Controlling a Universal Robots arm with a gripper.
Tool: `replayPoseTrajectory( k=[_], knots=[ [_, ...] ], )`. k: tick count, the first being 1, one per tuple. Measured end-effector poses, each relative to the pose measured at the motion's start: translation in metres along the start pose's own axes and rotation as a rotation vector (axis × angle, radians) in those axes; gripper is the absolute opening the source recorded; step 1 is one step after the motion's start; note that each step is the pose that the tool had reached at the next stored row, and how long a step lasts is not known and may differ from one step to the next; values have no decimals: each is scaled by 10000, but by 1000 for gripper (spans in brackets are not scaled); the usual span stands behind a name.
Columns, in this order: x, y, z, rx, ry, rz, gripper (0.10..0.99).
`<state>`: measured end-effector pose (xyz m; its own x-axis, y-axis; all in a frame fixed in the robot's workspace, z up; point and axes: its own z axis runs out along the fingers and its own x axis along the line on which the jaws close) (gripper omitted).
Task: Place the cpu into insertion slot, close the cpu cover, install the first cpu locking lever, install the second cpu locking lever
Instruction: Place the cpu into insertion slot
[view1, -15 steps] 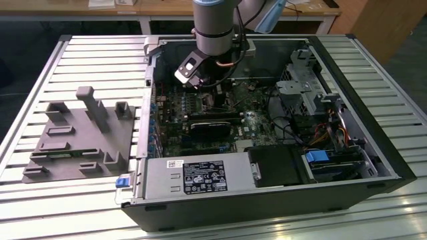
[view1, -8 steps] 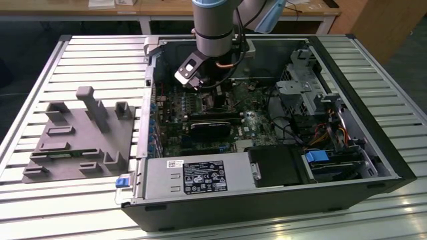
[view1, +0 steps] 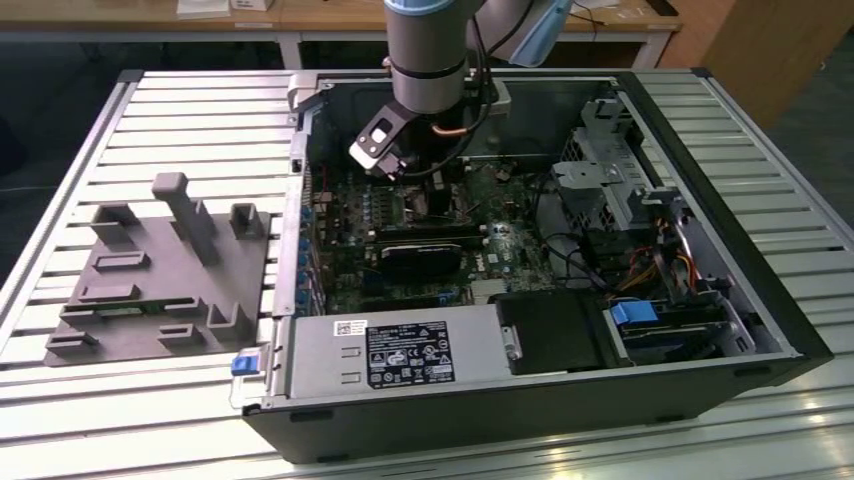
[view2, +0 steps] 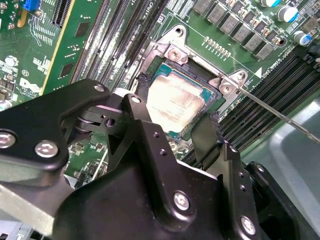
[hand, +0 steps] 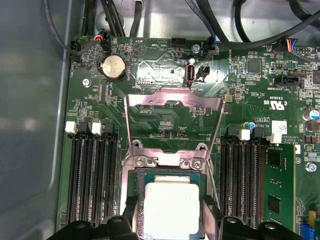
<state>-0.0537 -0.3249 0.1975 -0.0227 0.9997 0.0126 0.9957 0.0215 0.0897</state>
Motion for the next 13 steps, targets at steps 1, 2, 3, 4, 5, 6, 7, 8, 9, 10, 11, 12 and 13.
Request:
replayPoseTrajectory(
  k=[1,2,3,4,5,6,7,8,9,10,11,12,13],
  knots=[
    [0,0,0,0,0,0,612],
    [0,0,0,0,0,0,612],
    [0,0,1,0,39,4,612],
    [0,0,1,-4,139,14,612],
    [0,0,1,-7,266,25,612],
    [0,0,0,-8,340,31,612],
    [0,0,0,-8,355,33,612],
    [1,0,1,-9,359,33,612],
    [1,0,1,-9,361,34,612],
    [0,0,0,-8,351,32,612],
    [0,0,0,-7,328,29,612],
    [0,0,-4,-6,297,26,612],
    [0,1,-11,-6,264,24,612]
  ],
)
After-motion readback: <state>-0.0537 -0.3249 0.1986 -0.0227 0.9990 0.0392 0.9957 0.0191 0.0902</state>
